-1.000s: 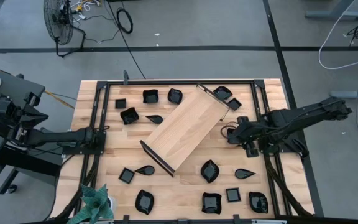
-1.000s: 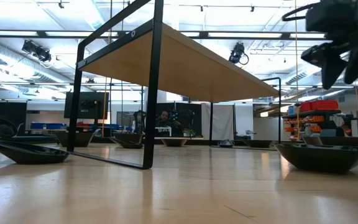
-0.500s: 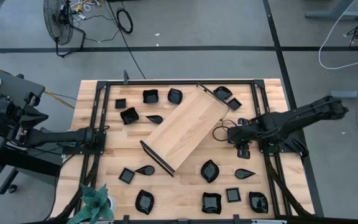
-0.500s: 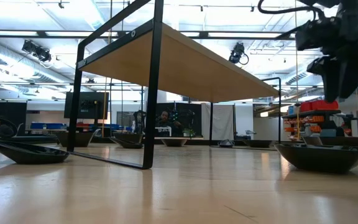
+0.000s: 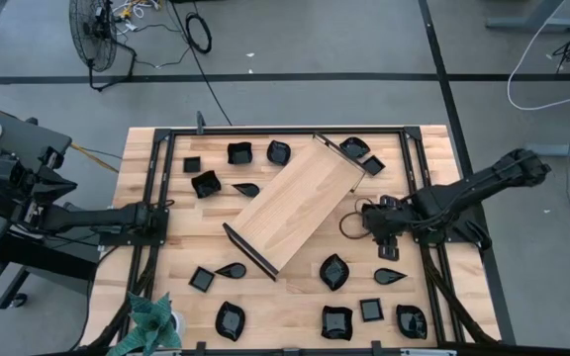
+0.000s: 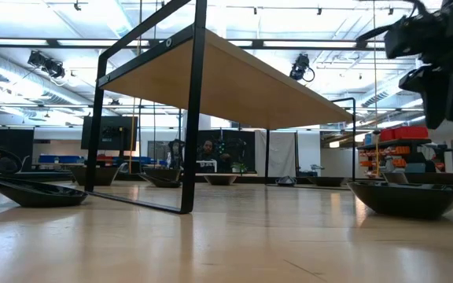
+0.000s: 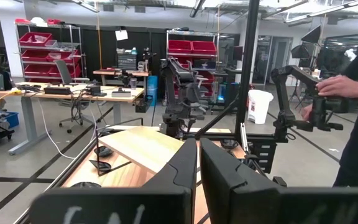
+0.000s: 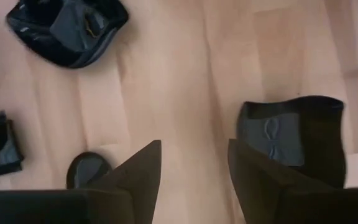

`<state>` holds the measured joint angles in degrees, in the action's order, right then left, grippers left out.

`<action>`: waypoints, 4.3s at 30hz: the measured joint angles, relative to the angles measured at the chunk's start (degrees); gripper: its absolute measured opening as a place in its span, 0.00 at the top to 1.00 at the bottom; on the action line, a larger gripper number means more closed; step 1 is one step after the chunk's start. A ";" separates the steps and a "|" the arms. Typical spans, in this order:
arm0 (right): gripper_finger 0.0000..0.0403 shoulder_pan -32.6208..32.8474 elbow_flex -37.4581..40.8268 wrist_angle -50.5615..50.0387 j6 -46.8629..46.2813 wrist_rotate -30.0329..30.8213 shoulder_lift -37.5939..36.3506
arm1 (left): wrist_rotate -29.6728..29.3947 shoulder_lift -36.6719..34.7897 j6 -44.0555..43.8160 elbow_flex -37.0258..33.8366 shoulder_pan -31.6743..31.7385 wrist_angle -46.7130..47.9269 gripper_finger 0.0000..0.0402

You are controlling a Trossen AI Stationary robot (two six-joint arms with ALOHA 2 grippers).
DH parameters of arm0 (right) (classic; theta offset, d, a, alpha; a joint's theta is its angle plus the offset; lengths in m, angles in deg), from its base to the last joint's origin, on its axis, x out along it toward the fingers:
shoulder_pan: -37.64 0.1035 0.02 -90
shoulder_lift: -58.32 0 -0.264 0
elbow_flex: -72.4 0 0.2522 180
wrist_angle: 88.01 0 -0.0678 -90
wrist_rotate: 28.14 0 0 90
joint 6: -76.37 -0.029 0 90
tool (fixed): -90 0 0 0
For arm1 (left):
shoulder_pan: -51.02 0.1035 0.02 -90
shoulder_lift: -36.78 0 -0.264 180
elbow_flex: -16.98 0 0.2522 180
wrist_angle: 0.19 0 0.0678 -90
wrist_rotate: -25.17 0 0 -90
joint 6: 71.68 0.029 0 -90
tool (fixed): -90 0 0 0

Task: Pick & Place Mini shaped plates
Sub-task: Put the black wave square shaped bowl on the shelf

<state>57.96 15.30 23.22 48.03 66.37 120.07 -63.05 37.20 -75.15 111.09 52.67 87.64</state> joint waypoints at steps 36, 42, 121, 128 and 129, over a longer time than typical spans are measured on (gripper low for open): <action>0.54 5.64 -0.04 -0.86 -4.62 14.17 19.09 | 0.00 0.00 0.00 0.00 -0.02 0.02 0.94; 0.54 5.60 -0.04 -0.62 -4.62 16.10 22.05 | 0.00 0.00 0.00 0.00 -0.02 0.02 0.94; 1.00 3.70 -31.40 -17.60 11.05 10.98 13.26 | 0.01 0.00 0.00 0.00 -0.02 0.02 0.94; 1.00 0.35 -36.09 -17.68 33.89 11.00 13.27 | -0.01 0.00 0.00 0.00 -0.02 0.02 0.94; 1.00 -0.53 -36.50 -17.72 37.10 10.97 13.27 | 0.01 0.00 0.00 0.00 -0.02 0.02 0.94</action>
<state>57.44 -21.20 5.50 85.13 77.34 133.34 -63.04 37.20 -75.15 111.09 52.65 87.66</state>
